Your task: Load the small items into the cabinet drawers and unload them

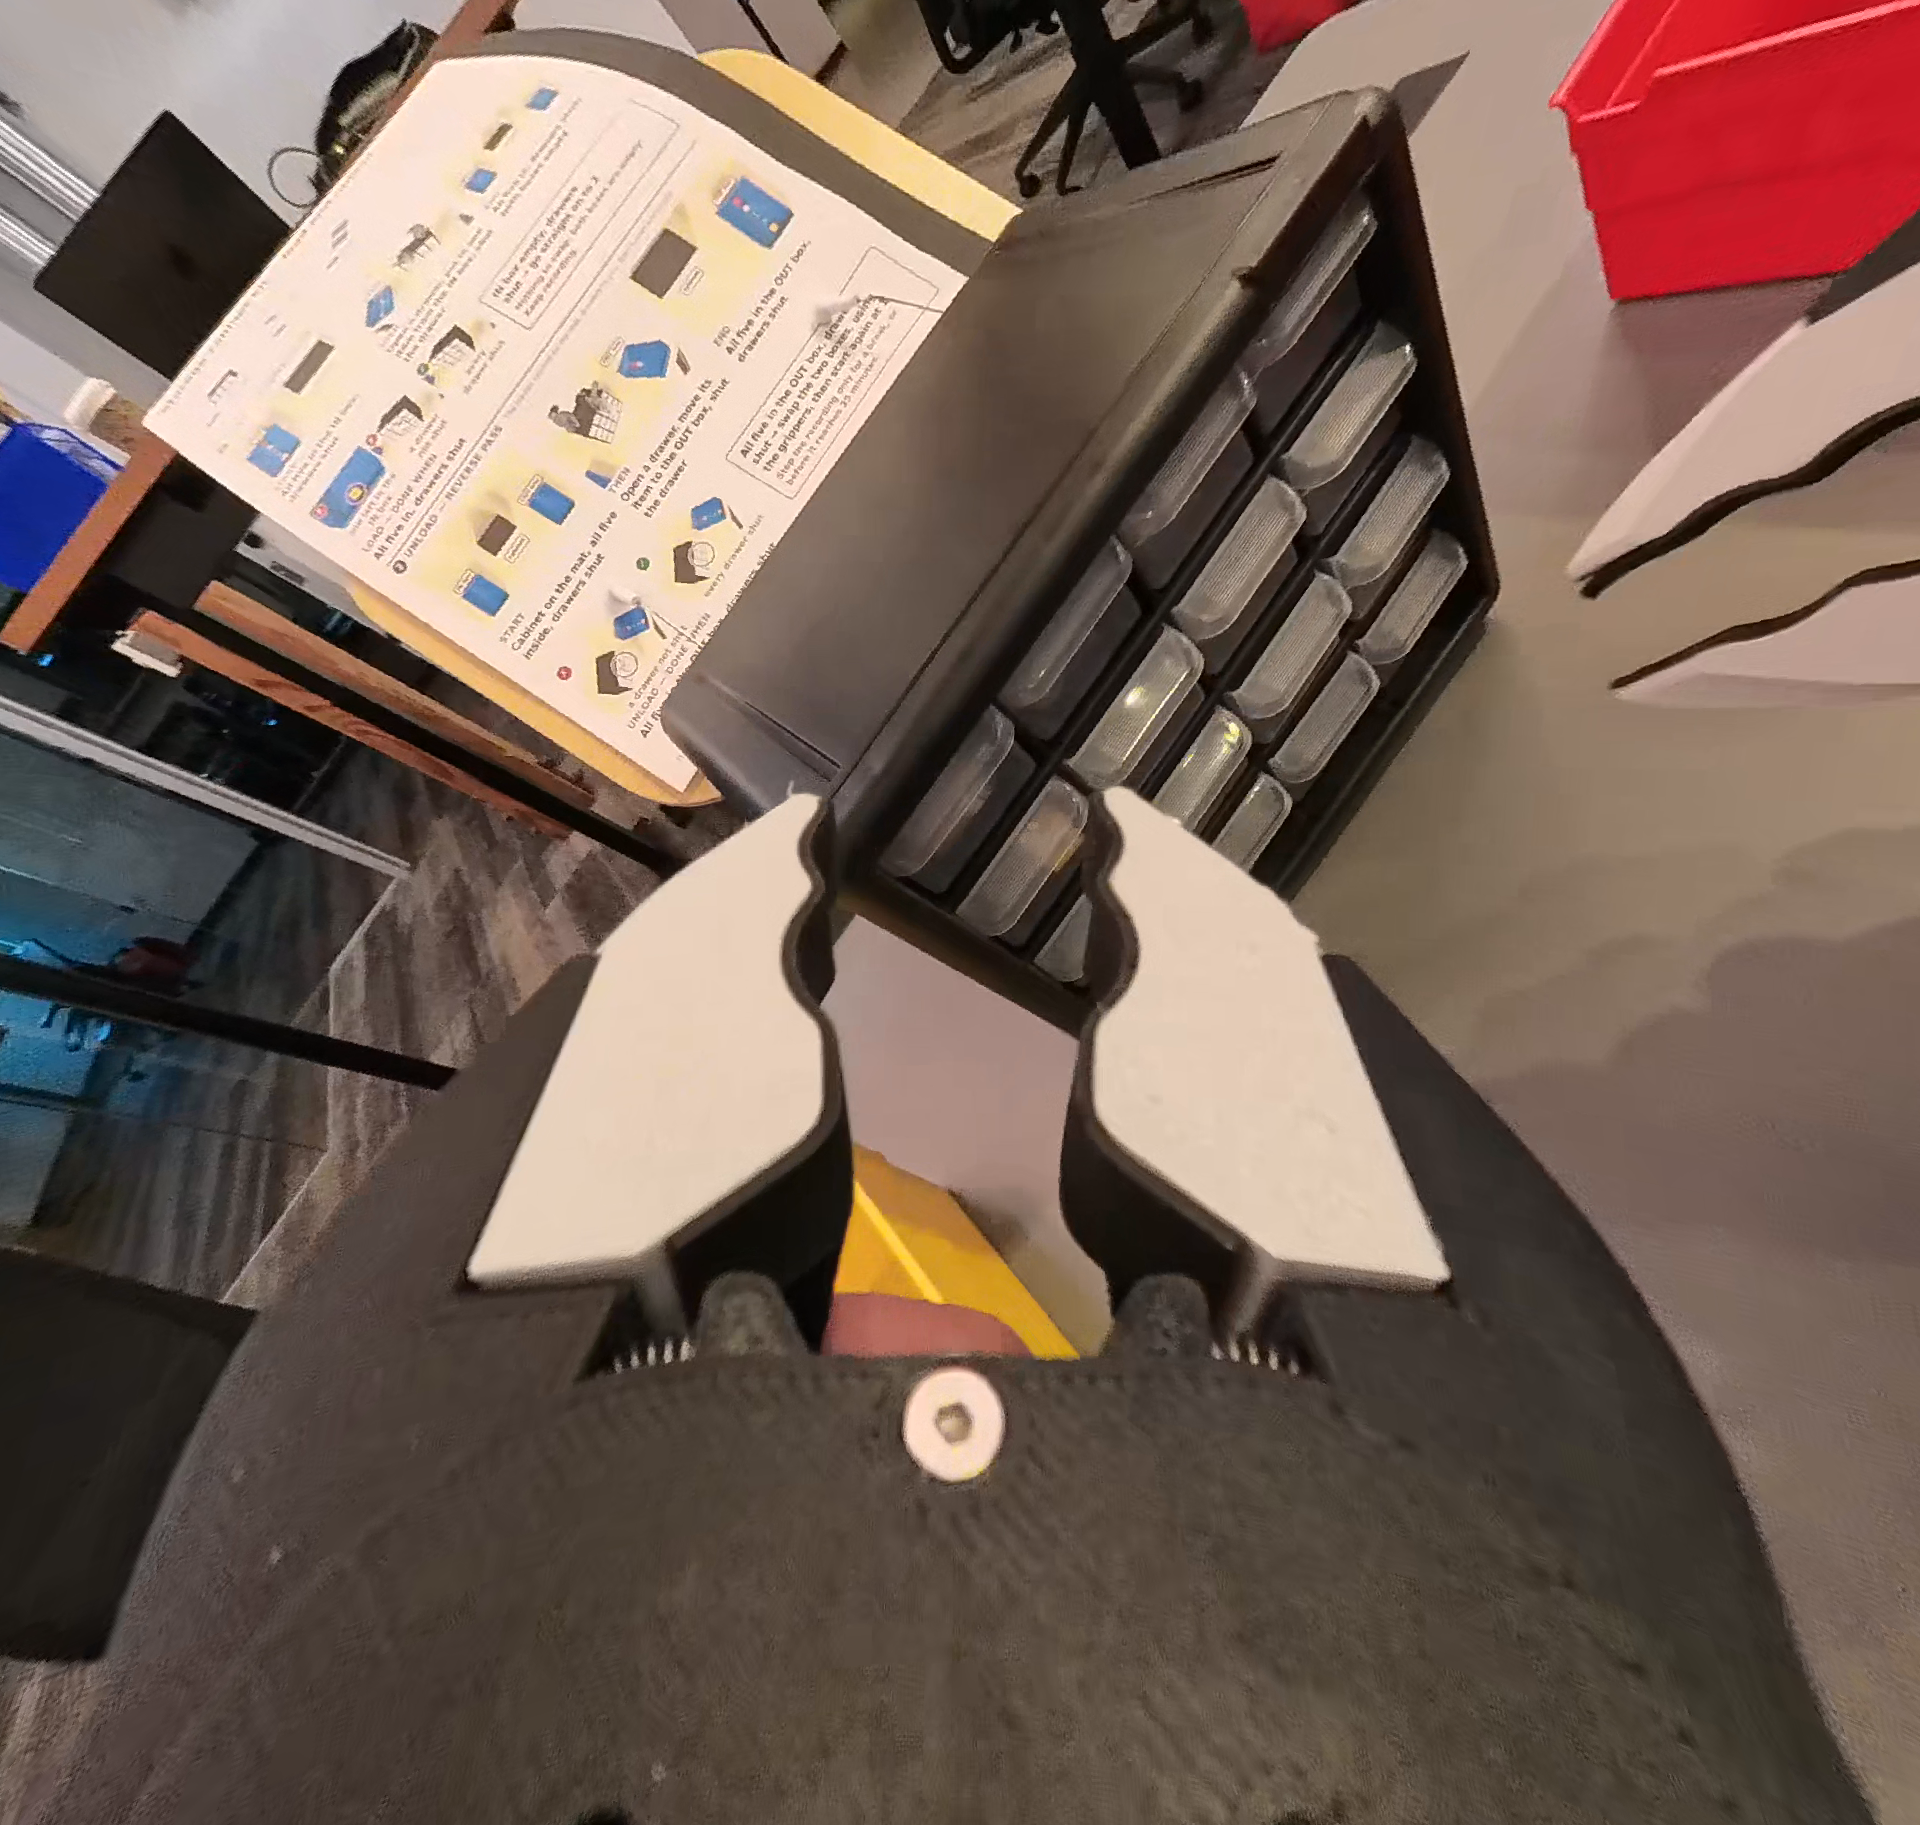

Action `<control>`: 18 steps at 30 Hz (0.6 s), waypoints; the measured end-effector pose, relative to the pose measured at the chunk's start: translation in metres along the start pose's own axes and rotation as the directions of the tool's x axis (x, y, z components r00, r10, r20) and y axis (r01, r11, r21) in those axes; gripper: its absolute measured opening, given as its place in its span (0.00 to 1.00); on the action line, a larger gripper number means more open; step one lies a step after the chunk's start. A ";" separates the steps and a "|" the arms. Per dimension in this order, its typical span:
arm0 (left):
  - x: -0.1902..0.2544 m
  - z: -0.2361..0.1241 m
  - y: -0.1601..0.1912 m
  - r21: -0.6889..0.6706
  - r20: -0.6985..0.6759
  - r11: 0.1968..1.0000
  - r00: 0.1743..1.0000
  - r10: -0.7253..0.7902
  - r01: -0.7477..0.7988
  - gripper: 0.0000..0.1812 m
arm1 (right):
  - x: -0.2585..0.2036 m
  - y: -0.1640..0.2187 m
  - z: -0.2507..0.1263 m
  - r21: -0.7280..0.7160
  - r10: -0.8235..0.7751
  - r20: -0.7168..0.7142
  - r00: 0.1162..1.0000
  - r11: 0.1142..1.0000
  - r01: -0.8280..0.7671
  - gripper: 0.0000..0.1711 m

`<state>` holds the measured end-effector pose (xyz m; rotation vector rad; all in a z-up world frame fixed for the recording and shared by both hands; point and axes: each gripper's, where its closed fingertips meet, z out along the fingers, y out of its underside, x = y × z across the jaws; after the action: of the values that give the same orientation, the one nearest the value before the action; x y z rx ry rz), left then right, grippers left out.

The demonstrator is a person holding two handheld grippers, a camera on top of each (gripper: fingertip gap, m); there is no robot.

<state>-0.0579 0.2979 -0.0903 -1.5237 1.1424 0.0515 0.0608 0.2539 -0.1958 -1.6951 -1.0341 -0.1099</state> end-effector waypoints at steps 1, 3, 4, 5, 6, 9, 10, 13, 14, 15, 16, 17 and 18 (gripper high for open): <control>0.000 0.001 0.002 -0.005 0.002 1.000 1.000 -0.001 0.001 0.25 | 0.000 0.001 0.000 -0.004 -0.013 -0.009 1.000 1.000 0.013 0.14; 0.003 0.002 0.006 -0.012 -0.011 1.000 1.000 -0.015 0.015 0.26 | 0.000 0.001 0.001 -0.002 -0.012 -0.010 1.000 1.000 0.012 0.15; 0.003 0.003 0.007 -0.007 -0.010 1.000 1.000 -0.019 0.019 0.26 | 0.000 0.001 0.002 0.000 -0.007 -0.007 1.000 1.000 0.007 0.16; 0.001 0.003 0.008 -0.006 0.000 1.000 1.000 -0.025 0.025 0.27 | -0.001 0.001 0.004 0.003 -0.002 -0.005 1.000 1.000 0.003 0.17; -0.001 0.003 0.009 -0.008 0.009 0.999 0.999 -0.037 0.037 0.28 | -0.002 0.001 0.006 0.006 -0.003 0.000 1.000 1.000 0.003 0.18; -0.002 0.004 0.012 -0.004 0.006 0.998 0.998 -0.057 0.057 0.33 | -0.005 0.003 0.012 0.004 -0.015 0.004 1.000 1.000 0.015 0.21; -0.003 0.005 0.014 -0.011 0.015 0.998 0.998 -0.057 0.057 0.35 | -0.005 0.004 0.014 0.005 -0.011 0.003 1.000 1.000 0.011 0.22; -0.005 0.010 0.018 -0.015 0.024 0.998 0.998 -0.059 0.060 0.36 | -0.001 0.006 0.016 0.007 0.004 -0.001 1.000 1.000 -0.004 0.24; -0.006 0.012 0.020 -0.017 0.031 0.998 0.997 -0.068 0.068 0.37 | 0.001 0.007 0.016 0.009 0.010 -0.005 1.000 1.000 -0.010 0.25; -0.007 0.013 0.022 -0.018 0.035 0.997 0.996 -0.076 0.077 0.37 | 0.003 0.007 0.016 0.008 0.016 -0.008 1.000 1.000 -0.016 0.25; -0.006 0.015 0.023 -0.016 0.029 0.996 0.996 -0.085 0.086 0.37 | 0.004 0.008 0.016 0.009 0.023 -0.009 1.000 1.000 -0.023 0.25; -0.005 0.017 0.024 -0.014 0.019 0.996 0.996 -0.093 0.093 0.37 | 0.004 0.009 0.016 0.009 0.028 -0.009 1.000 1.000 -0.028 0.25; -0.005 0.019 0.025 -0.012 0.015 0.995 0.995 -0.098 0.098 0.37 | 0.004 0.010 0.017 0.008 0.030 -0.008 1.000 1.000 -0.030 0.26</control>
<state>-0.0667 0.3189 -0.1120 -1.5862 1.0562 0.0031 0.0633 0.2694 -0.2081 -1.7012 -1.0016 -0.0941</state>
